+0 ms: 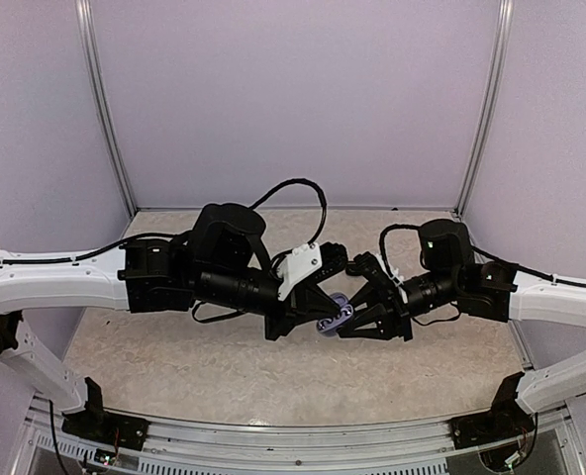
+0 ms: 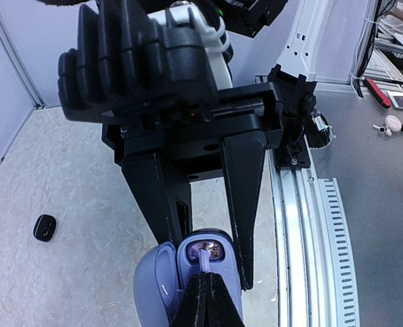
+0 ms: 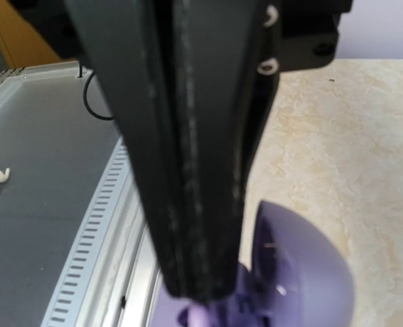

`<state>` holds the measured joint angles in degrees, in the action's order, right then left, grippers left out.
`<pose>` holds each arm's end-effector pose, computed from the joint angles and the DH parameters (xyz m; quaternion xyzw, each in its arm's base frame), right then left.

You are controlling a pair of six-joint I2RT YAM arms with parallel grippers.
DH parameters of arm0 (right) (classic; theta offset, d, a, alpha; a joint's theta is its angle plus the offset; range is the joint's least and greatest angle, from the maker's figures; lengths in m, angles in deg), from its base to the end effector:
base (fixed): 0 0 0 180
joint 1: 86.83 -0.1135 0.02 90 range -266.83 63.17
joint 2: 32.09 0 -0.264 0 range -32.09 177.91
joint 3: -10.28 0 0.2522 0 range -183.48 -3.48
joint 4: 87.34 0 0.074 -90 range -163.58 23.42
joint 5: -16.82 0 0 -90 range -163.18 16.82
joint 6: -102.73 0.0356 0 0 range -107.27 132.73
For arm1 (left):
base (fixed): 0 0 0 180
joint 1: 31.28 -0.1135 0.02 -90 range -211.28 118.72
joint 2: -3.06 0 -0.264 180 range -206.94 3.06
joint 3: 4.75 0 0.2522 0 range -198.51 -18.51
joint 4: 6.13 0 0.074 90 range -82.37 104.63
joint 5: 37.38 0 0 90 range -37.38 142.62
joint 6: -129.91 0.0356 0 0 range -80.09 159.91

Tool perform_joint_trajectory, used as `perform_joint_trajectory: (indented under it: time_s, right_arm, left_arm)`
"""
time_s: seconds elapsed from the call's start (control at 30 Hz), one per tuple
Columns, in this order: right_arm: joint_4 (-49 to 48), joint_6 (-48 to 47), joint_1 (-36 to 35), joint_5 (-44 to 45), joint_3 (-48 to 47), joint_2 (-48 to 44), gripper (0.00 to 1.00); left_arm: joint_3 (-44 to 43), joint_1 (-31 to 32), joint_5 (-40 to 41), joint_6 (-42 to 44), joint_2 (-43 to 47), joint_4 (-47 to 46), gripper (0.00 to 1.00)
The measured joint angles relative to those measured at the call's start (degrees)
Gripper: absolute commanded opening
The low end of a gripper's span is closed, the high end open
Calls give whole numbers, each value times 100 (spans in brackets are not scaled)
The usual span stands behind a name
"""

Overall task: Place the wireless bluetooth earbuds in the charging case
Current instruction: Adjust the right earbud in the right side groove of the charging case, then close the charging case with the earbuds inside.

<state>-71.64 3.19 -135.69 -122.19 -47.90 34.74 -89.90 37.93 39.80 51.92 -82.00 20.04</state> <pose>0.1470 0.2091 0.2781 -0.5693 0.5578 0.4942 0.3472 0.1158 -0.3273 0.3291 0.5937 0.6016 -0.3350 0.4165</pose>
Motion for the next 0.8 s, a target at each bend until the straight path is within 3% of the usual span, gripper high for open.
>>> perform_joint_trajectory:
  time_s: [0.13, 0.4, 0.57, 0.67, 0.8]
  right_arm:
    - [44, 4, 0, 4, 2, 0, 0]
    - [-133, 105, 7, 155, 2, -2, 0]
    - [-149, 153, 7, 151, 2, -42, 0]
    - [-151, 168, 7, 149, 2, -63, 0]
    - [-155, 168, 7, 149, -9, -66, 0]
  left_arm:
    - [0, -2, 35, 0, -9, -15, 17]
    - [579, -118, -35, -162, 520, -562, 63]
    - [1113, -616, -223, -503, 1180, -1082, 88]
    - [1292, -815, -352, -643, 1257, -1329, 96]
    - [1530, -804, -538, -728, 1202, -1471, 99]
